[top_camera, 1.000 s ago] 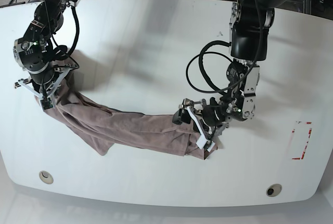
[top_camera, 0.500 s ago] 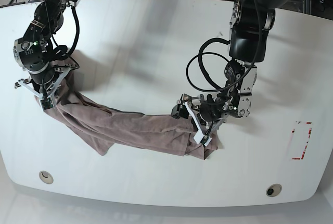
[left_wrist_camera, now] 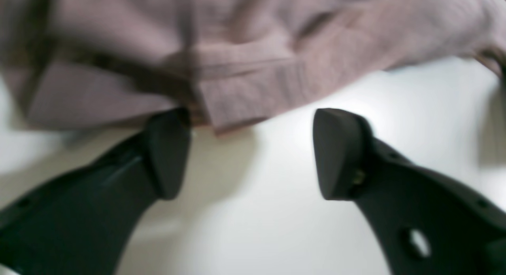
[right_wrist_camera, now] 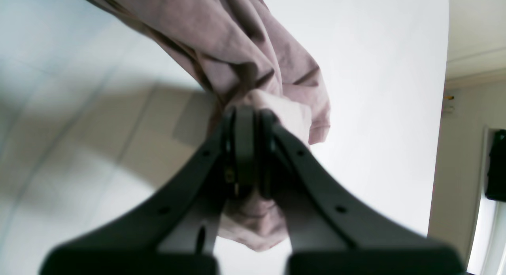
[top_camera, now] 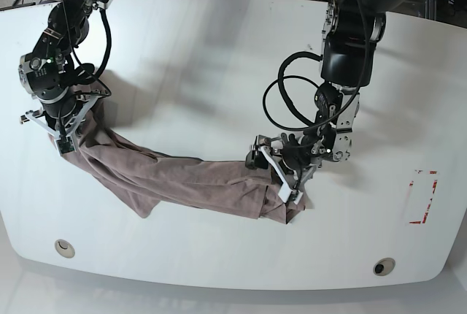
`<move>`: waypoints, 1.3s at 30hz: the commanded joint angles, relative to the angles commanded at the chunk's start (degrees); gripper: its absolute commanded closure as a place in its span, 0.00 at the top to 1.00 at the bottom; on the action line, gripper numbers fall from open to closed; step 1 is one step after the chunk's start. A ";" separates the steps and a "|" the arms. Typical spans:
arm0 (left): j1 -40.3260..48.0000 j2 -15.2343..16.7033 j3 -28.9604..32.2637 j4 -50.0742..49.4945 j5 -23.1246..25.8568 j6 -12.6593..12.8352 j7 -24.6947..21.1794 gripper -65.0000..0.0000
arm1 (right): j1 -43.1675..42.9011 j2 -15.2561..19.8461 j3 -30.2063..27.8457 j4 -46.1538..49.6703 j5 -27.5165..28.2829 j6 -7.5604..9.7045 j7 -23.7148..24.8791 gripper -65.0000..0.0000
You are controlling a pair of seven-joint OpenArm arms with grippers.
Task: Layout the t-shirt on the table in an organized manner, then fold the t-shirt properly
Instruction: 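Lower the shirt and bring the left gripper toward the right gripper, then hold the shirt end with the left gripper and adjust its grip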
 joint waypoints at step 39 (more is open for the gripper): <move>-0.79 3.16 5.27 -0.44 -0.09 0.35 -4.75 0.41 | 0.00 0.00 0.00 0.09 0.00 0.00 0.00 0.00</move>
